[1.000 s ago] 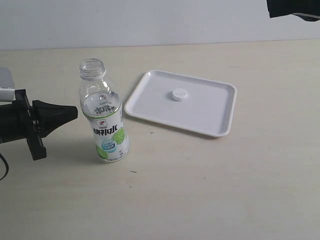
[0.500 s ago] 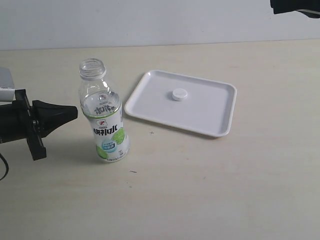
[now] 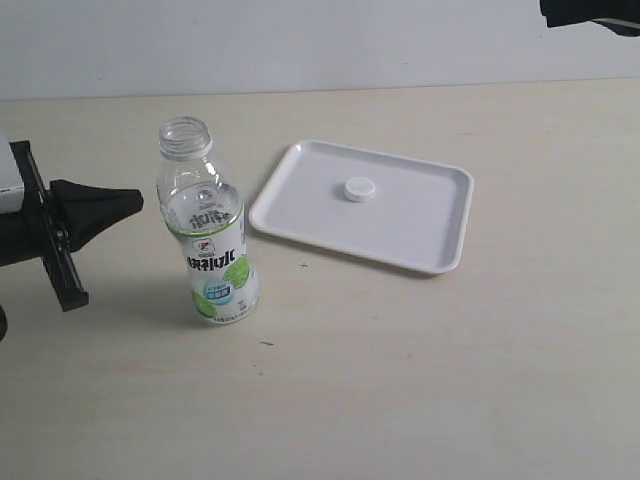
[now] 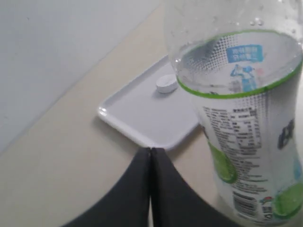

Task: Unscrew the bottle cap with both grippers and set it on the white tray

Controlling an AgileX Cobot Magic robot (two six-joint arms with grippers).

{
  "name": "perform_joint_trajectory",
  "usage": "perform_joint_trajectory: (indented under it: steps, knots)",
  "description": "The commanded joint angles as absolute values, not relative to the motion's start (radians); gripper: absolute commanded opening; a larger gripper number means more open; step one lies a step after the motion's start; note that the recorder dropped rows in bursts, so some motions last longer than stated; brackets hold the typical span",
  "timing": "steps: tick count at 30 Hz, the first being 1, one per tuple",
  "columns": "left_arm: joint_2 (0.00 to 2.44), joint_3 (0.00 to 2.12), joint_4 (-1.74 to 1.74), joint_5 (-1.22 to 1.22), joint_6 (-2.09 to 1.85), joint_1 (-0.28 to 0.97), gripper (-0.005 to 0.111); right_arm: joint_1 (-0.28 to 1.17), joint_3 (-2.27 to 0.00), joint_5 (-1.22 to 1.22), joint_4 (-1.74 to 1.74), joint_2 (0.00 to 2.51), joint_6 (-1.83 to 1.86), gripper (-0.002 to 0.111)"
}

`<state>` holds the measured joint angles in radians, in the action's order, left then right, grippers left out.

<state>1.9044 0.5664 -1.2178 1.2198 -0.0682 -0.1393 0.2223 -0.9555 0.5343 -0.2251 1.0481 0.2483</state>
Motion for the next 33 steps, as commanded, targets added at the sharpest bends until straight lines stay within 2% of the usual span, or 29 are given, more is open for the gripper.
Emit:
perform_joint_trajectory:
  steps: [1, 5, 13, 19, 27, 33]
  knots:
    - [1.826, 0.562, -1.076, 1.217, -0.109, -0.143, 0.000, 0.221, -0.950, 0.524, -0.229, 1.042, 0.249, 0.000]
    - [1.719, 0.562, -0.931, 1.087, 0.150, -0.143, 0.000, 0.221, -0.950, 0.524, -0.229, 1.042, 0.249, 0.000]
    - [1.354, 0.559, -0.900, 0.365, 0.863, -0.128, 0.000, 0.221, -0.950, 0.524, -0.229, 1.042, 0.249, 0.000]
    - [1.058, 0.548, -0.886, -0.097, 1.041, -0.051, 0.000, 0.221, -0.950, 0.524, -0.229, 1.042, 0.249, 0.000]
    - [0.575, 0.484, -0.752, -0.411, 1.056, 0.063, 0.000, 0.221, -0.950, 0.524, -0.229, 1.042, 0.249, 0.000]
    - [0.376, 0.473, -0.743, -0.424, 1.056, 0.063, 0.000, 0.221, -0.950, 0.524, -0.234, 1.042, 0.249, 0.000]
